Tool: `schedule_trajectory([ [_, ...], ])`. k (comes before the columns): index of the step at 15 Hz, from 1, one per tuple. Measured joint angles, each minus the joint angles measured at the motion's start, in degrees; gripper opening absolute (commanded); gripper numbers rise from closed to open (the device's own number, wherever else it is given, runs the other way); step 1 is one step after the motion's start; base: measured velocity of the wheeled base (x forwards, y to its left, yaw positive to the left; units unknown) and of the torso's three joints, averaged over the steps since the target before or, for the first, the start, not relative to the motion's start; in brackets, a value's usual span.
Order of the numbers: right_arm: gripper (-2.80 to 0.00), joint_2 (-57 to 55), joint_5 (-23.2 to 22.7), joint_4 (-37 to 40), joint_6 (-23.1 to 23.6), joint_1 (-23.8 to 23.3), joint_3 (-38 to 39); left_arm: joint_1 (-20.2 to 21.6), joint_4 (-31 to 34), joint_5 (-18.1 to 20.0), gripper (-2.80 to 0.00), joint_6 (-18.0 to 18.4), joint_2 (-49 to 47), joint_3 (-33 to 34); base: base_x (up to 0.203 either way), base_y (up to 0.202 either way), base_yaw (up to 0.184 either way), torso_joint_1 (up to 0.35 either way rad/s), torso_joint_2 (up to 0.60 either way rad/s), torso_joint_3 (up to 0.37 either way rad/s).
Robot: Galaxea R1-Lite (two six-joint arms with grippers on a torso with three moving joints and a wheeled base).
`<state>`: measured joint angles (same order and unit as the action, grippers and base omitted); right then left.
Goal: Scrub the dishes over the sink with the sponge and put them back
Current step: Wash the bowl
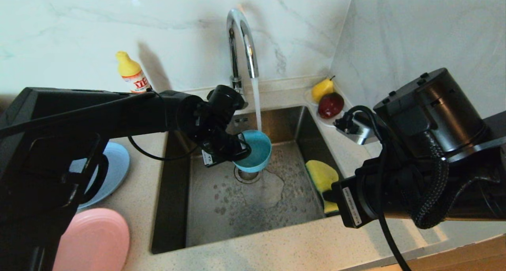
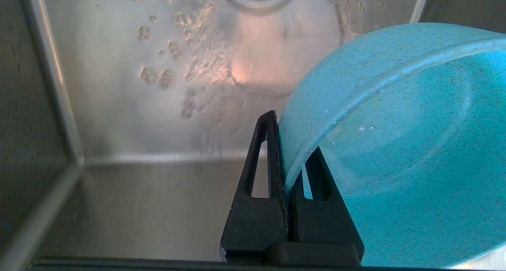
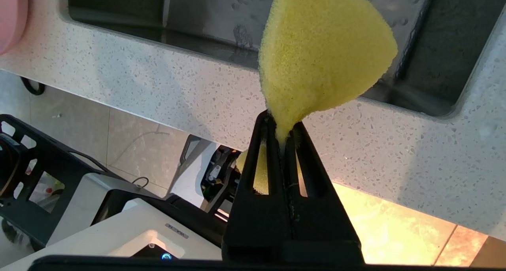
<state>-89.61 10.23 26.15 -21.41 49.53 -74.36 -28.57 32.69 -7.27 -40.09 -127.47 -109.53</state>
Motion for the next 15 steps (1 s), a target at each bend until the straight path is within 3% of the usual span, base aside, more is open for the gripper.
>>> schedule_trajectory([
  [15, -2.80, 0.01, -0.09, 0.04, -0.17, 0.02, 0.28, -0.33, -3.92, -1.02, -2.80, -1.09, -2.69, -0.06, 0.000, 0.000, 0.000, 0.000, 0.00, 0.000],
])
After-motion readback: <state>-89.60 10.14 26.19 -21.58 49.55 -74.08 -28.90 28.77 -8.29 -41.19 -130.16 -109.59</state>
